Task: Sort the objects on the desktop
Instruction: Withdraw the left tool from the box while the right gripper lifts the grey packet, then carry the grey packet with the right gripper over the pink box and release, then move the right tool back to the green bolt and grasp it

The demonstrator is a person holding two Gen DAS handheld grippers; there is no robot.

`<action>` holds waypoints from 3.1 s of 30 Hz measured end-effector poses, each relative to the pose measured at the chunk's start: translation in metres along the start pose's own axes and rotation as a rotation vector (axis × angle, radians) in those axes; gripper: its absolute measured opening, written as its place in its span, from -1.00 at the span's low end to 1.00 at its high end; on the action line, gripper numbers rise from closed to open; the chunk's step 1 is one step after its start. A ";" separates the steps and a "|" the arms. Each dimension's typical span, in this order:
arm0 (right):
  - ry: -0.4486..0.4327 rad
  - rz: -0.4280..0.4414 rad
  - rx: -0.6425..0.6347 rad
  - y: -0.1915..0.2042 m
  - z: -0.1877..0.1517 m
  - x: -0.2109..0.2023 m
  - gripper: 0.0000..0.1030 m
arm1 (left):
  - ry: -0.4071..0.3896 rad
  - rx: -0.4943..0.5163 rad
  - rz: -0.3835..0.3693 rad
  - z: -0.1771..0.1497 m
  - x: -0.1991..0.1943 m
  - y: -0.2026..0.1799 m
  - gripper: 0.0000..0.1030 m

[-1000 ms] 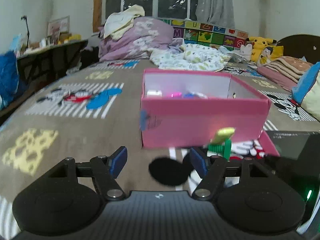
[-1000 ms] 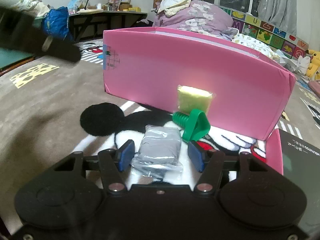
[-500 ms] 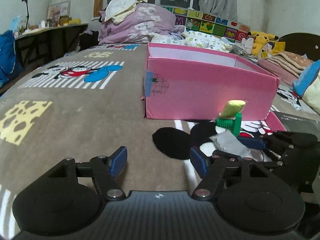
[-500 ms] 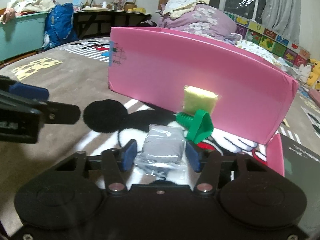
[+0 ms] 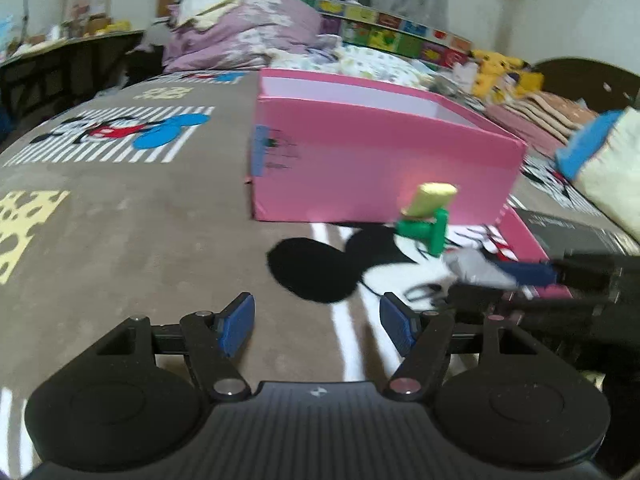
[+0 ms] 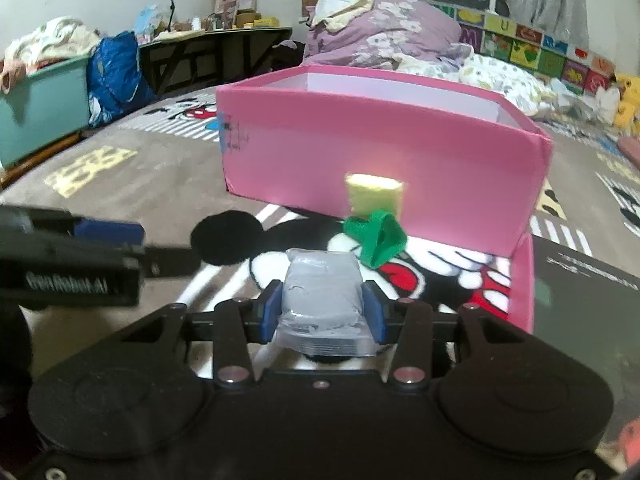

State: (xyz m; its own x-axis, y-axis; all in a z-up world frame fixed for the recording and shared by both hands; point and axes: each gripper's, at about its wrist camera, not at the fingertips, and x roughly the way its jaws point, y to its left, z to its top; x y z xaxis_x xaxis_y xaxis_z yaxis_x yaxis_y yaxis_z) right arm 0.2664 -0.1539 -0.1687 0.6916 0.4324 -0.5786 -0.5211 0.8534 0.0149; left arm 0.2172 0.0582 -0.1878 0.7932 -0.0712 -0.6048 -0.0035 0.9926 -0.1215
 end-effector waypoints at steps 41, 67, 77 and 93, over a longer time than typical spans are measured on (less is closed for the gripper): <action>0.163 -0.135 0.059 -0.103 0.184 0.099 -0.17 | 0.038 0.030 -0.048 0.002 0.018 -0.007 0.33; 0.242 -0.216 0.060 -0.116 0.182 0.135 0.30 | 0.037 0.001 -0.056 0.003 0.024 -0.001 0.33; 0.053 -0.168 0.073 -0.101 0.174 0.068 0.30 | 0.032 -0.005 -0.050 0.004 0.023 0.001 0.33; -0.010 -0.014 -0.023 -0.038 0.078 0.005 0.30 | 0.029 -0.005 -0.032 0.004 0.024 0.002 0.33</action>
State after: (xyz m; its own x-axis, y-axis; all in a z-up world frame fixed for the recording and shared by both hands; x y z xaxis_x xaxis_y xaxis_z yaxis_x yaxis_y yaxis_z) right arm 0.3285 -0.1610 -0.1088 0.7034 0.4236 -0.5708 -0.5226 0.8525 -0.0114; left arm 0.2383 0.0587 -0.1992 0.7751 -0.1060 -0.6229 0.0188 0.9893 -0.1449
